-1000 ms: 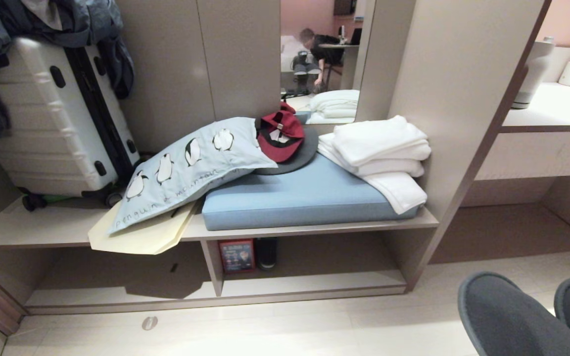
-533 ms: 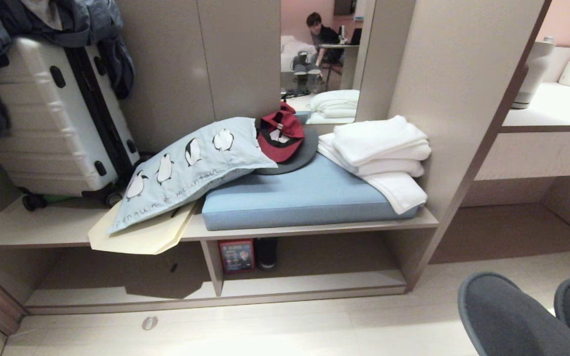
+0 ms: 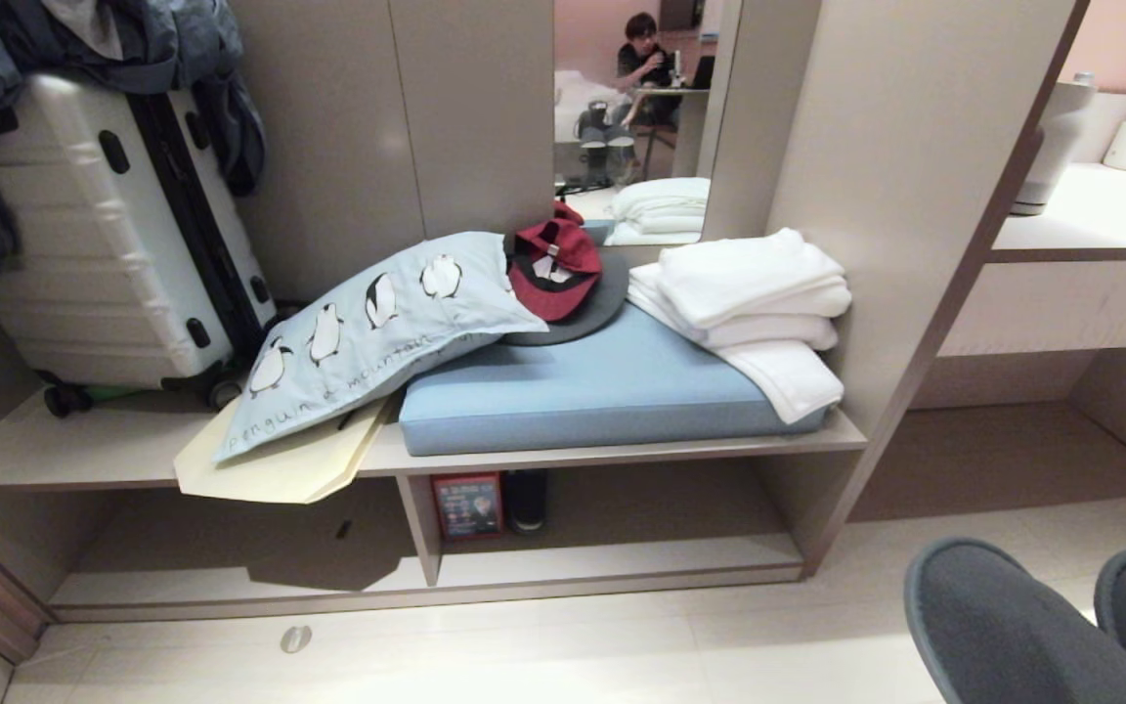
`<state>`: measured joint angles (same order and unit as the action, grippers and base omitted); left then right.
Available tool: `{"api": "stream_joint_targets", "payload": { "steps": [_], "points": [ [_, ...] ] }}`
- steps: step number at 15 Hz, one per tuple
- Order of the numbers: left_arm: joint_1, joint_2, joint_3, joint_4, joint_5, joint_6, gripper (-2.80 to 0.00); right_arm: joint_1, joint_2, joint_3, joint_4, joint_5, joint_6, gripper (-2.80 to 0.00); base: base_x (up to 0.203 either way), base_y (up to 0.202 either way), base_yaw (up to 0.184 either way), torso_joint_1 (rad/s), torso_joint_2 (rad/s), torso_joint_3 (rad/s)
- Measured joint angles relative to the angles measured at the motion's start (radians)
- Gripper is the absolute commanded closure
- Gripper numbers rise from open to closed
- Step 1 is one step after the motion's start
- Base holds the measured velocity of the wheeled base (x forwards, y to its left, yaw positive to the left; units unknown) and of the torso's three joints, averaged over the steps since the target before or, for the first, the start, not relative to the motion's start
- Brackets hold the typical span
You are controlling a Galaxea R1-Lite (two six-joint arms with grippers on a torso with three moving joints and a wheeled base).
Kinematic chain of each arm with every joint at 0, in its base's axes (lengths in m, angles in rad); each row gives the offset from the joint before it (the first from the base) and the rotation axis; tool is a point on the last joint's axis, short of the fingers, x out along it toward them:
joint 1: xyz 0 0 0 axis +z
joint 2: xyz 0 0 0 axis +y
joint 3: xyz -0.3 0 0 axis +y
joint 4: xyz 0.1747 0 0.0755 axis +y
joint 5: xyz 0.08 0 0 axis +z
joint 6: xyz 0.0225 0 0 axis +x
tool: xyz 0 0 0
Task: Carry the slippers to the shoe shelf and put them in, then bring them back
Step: Place the slippers on the floor
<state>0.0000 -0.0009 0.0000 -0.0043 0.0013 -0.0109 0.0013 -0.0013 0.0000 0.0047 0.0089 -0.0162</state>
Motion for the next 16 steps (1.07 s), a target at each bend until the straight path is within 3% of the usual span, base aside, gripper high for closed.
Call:
{"api": "stream_joint_targets", "payload": {
  "steps": [14,16],
  "points": [
    [0.000,0.000,0.000,0.000,0.000,0.000,0.00,0.000,0.000,0.000,0.000,0.000,0.000,0.00,0.000,0.000,0.000,0.000,0.00,0.000],
    [0.000,0.000,0.000,0.000,0.000,-0.001,0.00,0.000,0.000,0.000,0.000,0.000,0.000,0.00,-0.001,-0.122,0.005,0.000,0.00,0.002]
  ]
}}
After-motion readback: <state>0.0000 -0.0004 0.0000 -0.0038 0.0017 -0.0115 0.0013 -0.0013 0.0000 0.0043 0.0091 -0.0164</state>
